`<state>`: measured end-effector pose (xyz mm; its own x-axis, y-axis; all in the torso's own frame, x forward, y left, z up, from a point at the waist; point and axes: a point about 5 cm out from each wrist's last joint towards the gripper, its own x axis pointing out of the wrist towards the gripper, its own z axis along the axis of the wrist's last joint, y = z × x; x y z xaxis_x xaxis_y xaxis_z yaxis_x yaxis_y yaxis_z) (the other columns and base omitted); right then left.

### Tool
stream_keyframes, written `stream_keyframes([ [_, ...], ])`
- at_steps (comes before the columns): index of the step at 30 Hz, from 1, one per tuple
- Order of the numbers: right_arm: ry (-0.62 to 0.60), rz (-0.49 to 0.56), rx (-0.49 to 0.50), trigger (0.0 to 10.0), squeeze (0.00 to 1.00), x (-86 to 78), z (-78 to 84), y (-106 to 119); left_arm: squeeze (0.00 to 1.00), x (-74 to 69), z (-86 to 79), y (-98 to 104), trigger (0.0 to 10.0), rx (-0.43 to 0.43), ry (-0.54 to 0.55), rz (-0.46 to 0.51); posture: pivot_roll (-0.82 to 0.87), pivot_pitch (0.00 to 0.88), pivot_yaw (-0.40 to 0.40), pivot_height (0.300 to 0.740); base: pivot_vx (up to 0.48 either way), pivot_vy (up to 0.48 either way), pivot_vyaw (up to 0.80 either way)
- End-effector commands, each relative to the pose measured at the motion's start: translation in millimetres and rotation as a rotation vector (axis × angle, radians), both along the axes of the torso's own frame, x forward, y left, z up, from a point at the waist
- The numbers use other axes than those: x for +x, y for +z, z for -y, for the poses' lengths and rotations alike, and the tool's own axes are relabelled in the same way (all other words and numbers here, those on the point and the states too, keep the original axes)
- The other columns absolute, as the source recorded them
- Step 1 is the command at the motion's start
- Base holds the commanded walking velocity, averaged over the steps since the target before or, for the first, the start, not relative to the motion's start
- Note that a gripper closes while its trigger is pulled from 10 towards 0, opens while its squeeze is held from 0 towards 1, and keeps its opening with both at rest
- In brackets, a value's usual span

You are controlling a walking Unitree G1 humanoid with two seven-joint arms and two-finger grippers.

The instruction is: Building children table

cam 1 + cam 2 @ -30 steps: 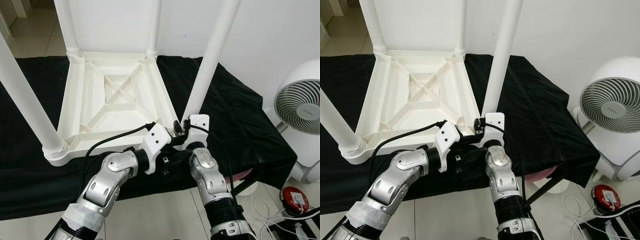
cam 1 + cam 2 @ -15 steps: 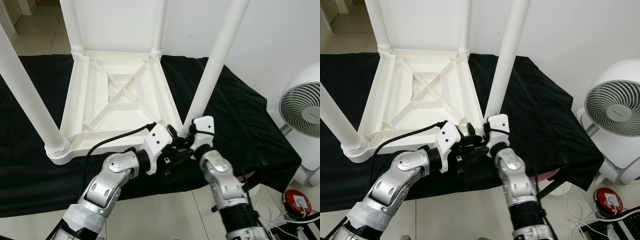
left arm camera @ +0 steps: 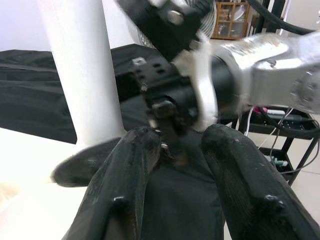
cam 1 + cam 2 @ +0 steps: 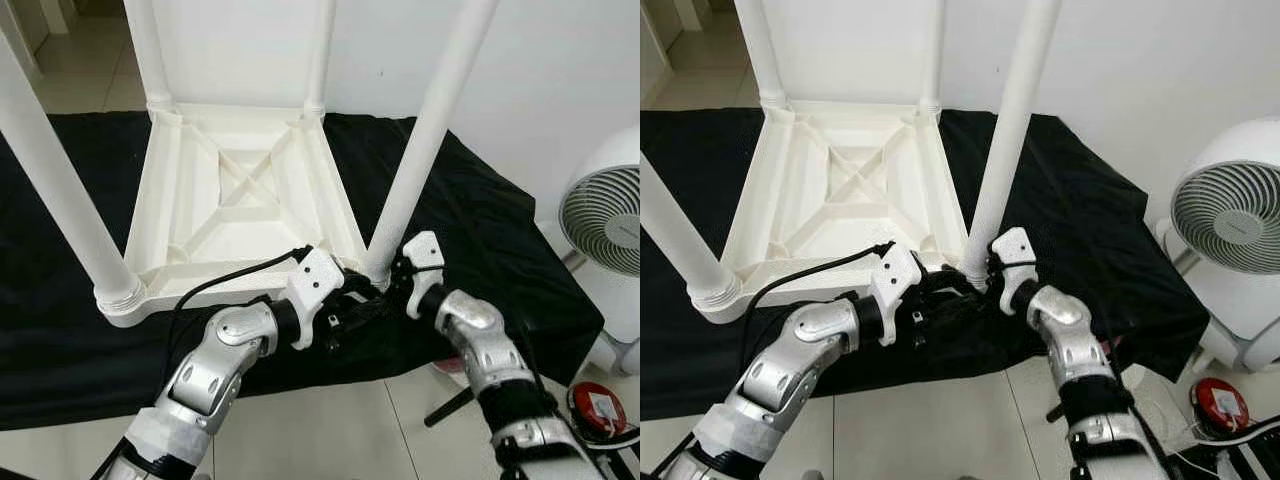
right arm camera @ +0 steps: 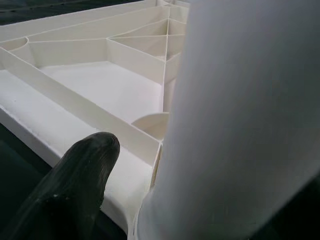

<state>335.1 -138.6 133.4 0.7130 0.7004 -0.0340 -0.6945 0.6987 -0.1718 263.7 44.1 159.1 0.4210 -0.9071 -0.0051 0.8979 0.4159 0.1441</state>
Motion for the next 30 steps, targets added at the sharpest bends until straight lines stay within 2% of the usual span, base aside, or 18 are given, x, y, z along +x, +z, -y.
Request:
stream_keyframes([
  [1,0.024,-0.028,-0.006,10.0,0.0,2.1,-1.5,-6,0.0,1.4,1.1,0,10.0,0.007,-0.003,-0.006,-0.05,0.0,-0.079,0.74,0.0,0.0,0.0],
  [6,0.049,-0.053,-0.036,10.0,0.0,11.0,-8.5,-10,0.0,2.3,-0.6,0,10.0,0.008,0.008,-0.004,-0.04,0.0,-0.08,0.74,0.0,0.0,0.0],
  [7,0.061,-0.072,-0.041,2.9,0.0,12.6,-10.8,-13,0.0,2.4,-0.9,1,10.0,0.009,0.011,-0.003,-0.03,0.0,-0.08,0.74,0.0,0.0,0.0],
  [8,0.071,-0.088,-0.043,2.2,0.0,13.8,-12.6,-14,0.0,2.5,-1.1,1,10.0,0.008,0.013,-0.002,-0.03,0.0,-0.081,0.74,0.0,0.0,0.0],
  [9,0.071,-0.088,-0.043,2.2,0.0,13.8,-12.6,-14,0.0,2.5,-1.1,1,10.0,0.008,0.013,-0.002,-0.03,0.0,-0.081,0.74,0.0,0.0,0.0],
  [10,0.081,-0.106,-0.045,0.0,0.0,14.5,-13.9,-16,0.0,2.5,-1.3,1,10.0,0.009,0.015,-0.001,-0.03,0.0,-0.082,0.74,0.0,0.0,0.0],
  [21,0.1,-0.124,-0.048,0.0,0.0,15.6,-6.9,-21,0.0,1.2,-2.6,1,10.0,0.004,0.025,-0.003,-0.03,0.0,-0.086,0.74,0.0,0.0,0.0],
  [22,0.072,-0.126,-0.049,4.2,0.0,16.1,-5.2,-22,0.0,1.1,-1.9,1,10.0,0.003,0.024,-0.004,-0.03,0.0,-0.088,0.74,0.0,0.0,0.0],
  [24,0.051,-0.127,-0.049,4.2,0.0,16.4,-4.2,-23,0.0,0.8,-1.4,1,10.0,0.002,0.024,-0.005,-0.03,0.0,-0.089,0.74,0.0,0.0,0.0],
  [25,0.029,-0.123,-0.055,10.0,0.0,16.6,-4.1,-24,0.0,0.5,-1.0,1,10.0,0.001,0.023,-0.005,-0.02,0.0,-0.092,0.74,0.0,0.0,0.0],
  [30,-0.003,-0.116,-0.056,10.0,0.0,16.4,-5.3,-25,0.0,0.3,-1.3,1,10.0,0.001,0.023,-0.006,-0.03,0.0,-0.093,0.74,0.0,0.0,0.0],
])
